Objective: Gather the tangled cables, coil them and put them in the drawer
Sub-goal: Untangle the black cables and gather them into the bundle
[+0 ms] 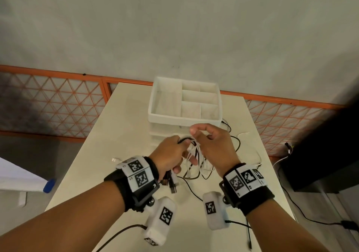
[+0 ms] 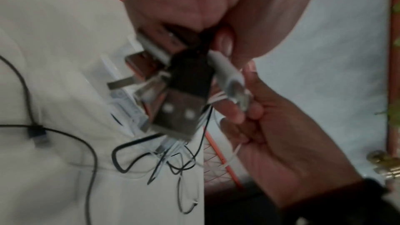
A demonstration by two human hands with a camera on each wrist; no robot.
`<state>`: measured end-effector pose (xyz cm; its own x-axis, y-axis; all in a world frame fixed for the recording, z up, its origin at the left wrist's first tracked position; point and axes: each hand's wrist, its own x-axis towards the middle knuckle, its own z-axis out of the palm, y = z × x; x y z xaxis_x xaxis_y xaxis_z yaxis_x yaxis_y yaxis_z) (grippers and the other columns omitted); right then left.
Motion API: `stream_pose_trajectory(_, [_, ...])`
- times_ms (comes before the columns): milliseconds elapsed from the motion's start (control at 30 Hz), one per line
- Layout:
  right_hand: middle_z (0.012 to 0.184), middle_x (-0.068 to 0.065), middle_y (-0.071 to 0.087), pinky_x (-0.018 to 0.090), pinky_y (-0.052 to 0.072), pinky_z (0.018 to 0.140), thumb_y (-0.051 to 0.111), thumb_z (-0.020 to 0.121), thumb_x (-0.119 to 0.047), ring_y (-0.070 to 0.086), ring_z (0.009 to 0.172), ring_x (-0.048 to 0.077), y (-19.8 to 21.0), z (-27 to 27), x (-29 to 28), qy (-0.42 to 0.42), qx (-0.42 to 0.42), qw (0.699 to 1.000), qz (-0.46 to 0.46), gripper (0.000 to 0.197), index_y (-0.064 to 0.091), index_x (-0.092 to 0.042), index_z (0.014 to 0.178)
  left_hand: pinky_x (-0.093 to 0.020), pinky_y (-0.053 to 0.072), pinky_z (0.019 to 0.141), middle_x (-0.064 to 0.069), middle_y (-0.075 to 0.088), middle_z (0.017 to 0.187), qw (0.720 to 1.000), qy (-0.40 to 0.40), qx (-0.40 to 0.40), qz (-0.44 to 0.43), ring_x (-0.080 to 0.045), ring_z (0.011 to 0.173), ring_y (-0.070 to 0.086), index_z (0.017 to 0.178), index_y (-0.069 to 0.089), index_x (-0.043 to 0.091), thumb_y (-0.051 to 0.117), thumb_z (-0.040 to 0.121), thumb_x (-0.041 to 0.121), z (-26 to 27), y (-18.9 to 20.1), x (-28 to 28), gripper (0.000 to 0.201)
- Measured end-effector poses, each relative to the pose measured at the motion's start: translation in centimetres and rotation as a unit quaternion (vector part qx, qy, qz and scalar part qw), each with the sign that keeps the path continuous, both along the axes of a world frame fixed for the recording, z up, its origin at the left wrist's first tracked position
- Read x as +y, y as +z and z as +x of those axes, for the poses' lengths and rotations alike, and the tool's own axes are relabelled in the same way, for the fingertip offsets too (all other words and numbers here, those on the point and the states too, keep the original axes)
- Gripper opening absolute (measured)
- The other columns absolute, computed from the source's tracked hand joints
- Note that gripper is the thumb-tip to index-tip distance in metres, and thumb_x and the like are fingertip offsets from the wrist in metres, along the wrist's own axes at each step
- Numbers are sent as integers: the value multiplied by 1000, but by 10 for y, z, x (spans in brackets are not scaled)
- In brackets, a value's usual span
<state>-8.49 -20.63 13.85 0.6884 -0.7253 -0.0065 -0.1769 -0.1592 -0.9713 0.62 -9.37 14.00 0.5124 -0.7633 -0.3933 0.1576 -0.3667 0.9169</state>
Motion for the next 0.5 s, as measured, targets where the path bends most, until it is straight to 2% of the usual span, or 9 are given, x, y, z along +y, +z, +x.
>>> stream_pose_trajectory(67, [55, -6, 53, 25, 36, 45, 72, 90, -33, 37, 47, 13, 2, -2, -11, -54, -31, 997, 35, 7, 78, -29, 91, -25, 33, 41, -3, 65, 61, 999, -20, -18, 44, -15, 40, 34, 95, 54, 12, 43, 102, 30, 2, -12, 5, 23])
stream_pose_trajectory(167, [76, 8, 53, 22, 32, 42, 71, 91, -32, 36, 51, 11, 6, -9, -29, -127, -117, 975, 143, 18, 76, -20, 105, -25, 33, 43, -2, 57, 63, 993, 1, -58, 107, -16, 42, 34, 88, 47, 14, 41, 101, 33, 14, -29, 16, 24])
stream_pose_trajectory(200, [76, 10, 50, 21, 29, 42, 71, 91, -32, 33, 51, 12, 6, -14, -34, -134, -137, 969, 156, 24, 74, -17, 109, -24, 33, 41, -3, 56, 65, 990, 12, -71, 125, -15, 41, 34, 89, 47, 13, 40, 101, 33, 18, -33, 19, 24])
stream_pose_trajectory(267, [65, 5, 44, 22, 27, 42, 69, 92, -37, 28, 49, 12, 3, -19, -44, -125, -137, 974, 127, 30, 72, -17, 114, -22, 31, 37, -5, 57, 68, 985, 40, -75, 148, -14, 39, 34, 93, 49, 12, 40, 102, 32, 27, -41, 28, 24])
stream_pose_trajectory(333, [60, -2, 43, 24, 32, 44, 67, 93, -39, 31, 49, 14, -12, -22, -56, -144, -96, 982, 79, 28, 71, -22, 115, -20, 29, 36, -6, 62, 72, 984, 74, -59, 152, -15, 39, 33, 95, 50, 10, 42, 102, 31, 36, -46, 35, 24])
stream_pose_trajectory(367, [64, -2, 48, 27, 38, 48, 65, 95, -38, 37, 52, 15, -20, -24, -61, -176, -53, 981, 58, 28, 69, -24, 119, -20, 28, 36, -7, 66, 75, 984, 89, -50, 144, -16, 39, 33, 95, 50, 9, 42, 102, 30, 41, -47, 38, 23])
stream_pose_trajectory(433, [84, 5, 62, 32, 47, 58, 61, 94, -36, 49, 61, 21, -45, -29, -77, -258, 62, 963, 40, 44, 57, -21, 136, -21, 28, 37, -9, 66, 76, 986, 110, -39, 117, -16, 40, 30, 93, 51, 8, 46, 101, 28, 51, -44, 41, 22])
stream_pose_trajectory(500, [111, 17, 67, 38, 52, 68, 66, 84, -43, 57, 72, 27, -54, -36, -85, -313, 139, 938, 57, 73, 38, -17, 147, -24, 28, 40, -5, 54, 62, 990, 111, -31, 85, -15, 42, 28, 83, 51, 9, 52, 99, 25, 60, -34, 43, 23])
